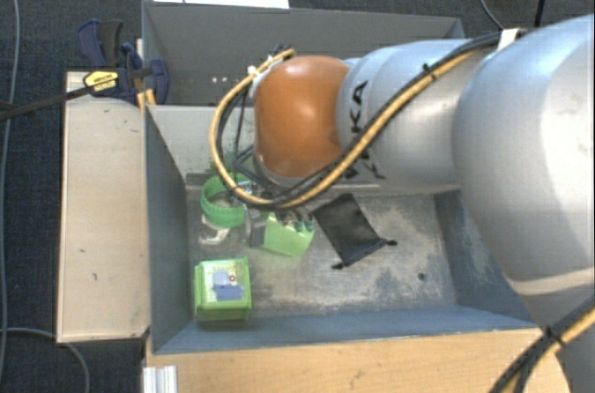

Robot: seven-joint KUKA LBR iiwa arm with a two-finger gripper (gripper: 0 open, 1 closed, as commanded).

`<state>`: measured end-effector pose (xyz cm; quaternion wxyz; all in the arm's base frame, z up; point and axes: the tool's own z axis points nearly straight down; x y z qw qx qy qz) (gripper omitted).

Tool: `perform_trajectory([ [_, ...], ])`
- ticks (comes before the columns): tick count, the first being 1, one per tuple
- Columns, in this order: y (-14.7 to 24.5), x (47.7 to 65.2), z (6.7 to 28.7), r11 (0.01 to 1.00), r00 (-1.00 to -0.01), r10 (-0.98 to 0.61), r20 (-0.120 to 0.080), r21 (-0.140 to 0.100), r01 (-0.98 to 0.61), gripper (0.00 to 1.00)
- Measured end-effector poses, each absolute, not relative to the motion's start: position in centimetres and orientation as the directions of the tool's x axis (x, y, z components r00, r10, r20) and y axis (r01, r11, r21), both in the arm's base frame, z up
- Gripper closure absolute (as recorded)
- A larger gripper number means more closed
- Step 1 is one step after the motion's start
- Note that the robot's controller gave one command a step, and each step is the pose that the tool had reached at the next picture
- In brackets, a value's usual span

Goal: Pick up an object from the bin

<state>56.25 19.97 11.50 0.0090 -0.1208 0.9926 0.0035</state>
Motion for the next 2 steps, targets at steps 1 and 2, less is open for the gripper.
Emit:
perform_trajectory([
  [1, 20.1, 55.7, 17.7, 0.975, -0.975, -0.222, -0.026, 0.006, -0.223, 1.00],
  [2, 20.6, 55.4, 25.5, 0.971, -0.971, -0.239, -0.022, 0.006, -0.239, 1.00],
])
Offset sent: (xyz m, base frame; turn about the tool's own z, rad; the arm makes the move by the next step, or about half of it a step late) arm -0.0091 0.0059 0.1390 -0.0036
